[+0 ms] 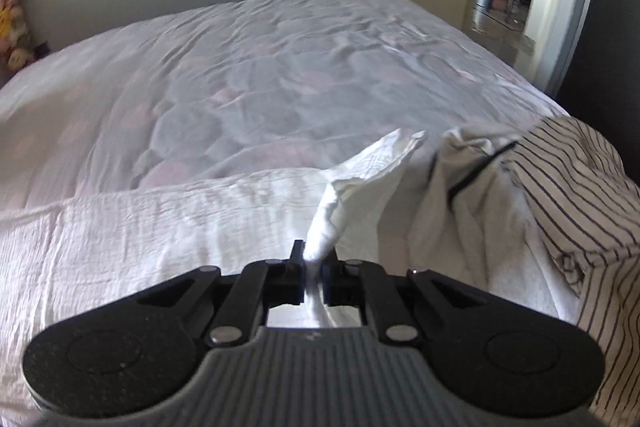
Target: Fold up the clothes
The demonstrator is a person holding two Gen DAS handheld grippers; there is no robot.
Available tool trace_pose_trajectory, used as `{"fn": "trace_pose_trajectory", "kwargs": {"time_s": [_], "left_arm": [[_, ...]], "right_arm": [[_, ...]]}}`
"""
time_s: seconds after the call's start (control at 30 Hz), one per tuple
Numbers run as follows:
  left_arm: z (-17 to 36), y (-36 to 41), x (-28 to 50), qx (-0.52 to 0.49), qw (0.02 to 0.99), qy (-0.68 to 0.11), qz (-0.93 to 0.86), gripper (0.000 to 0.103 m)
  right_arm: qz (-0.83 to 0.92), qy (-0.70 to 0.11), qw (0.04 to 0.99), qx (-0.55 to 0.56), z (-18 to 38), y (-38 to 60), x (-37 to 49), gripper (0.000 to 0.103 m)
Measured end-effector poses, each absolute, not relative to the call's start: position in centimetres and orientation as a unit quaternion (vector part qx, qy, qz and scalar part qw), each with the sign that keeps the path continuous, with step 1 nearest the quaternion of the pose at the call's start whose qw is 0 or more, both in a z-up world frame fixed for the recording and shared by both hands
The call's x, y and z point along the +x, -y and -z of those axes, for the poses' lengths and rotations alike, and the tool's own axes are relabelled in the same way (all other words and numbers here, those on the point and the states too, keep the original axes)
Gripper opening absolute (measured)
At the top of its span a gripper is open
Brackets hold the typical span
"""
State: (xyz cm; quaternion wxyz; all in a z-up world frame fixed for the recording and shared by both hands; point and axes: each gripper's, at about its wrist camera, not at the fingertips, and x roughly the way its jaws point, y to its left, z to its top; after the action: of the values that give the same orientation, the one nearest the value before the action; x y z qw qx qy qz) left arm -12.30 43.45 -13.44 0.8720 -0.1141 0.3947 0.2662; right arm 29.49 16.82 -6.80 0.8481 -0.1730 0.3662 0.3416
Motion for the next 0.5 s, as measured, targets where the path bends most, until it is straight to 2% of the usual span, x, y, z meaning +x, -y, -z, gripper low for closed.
{"fn": "trace_pose_trajectory", "kwargs": {"time_s": [0.33,0.37,0.4,0.47,0.5], "left_arm": [[12.6,-45.1,-14.6,-0.147,0.878,-0.354,-0.286,0.051],[12.6,-45.2,-14.8,-0.150,0.878,-0.352,-0.288,0.050],[12.6,-45.4,-14.9,-0.152,0.877,-0.352,-0.291,0.051],[12.6,-45.7,-15.1,-0.156,0.874,-0.353,-0.295,0.051],[12.6,-45.8,-15.2,-0.158,0.872,-0.354,-0.297,0.051]], "right_arm": [[-0.397,-0.414,0.776,-0.261,12.2,-21.9,21.5,0.010],[-0.399,-0.420,0.770,-0.266,12.6,-22.1,21.1,0.016],[-0.401,-0.427,0.764,-0.271,13.0,-22.3,20.7,0.027],[-0.407,-0.425,0.760,-0.277,12.5,-22.7,20.3,0.036],[-0.410,-0.422,0.759,-0.279,12.0,-22.9,20.1,0.038]]}}
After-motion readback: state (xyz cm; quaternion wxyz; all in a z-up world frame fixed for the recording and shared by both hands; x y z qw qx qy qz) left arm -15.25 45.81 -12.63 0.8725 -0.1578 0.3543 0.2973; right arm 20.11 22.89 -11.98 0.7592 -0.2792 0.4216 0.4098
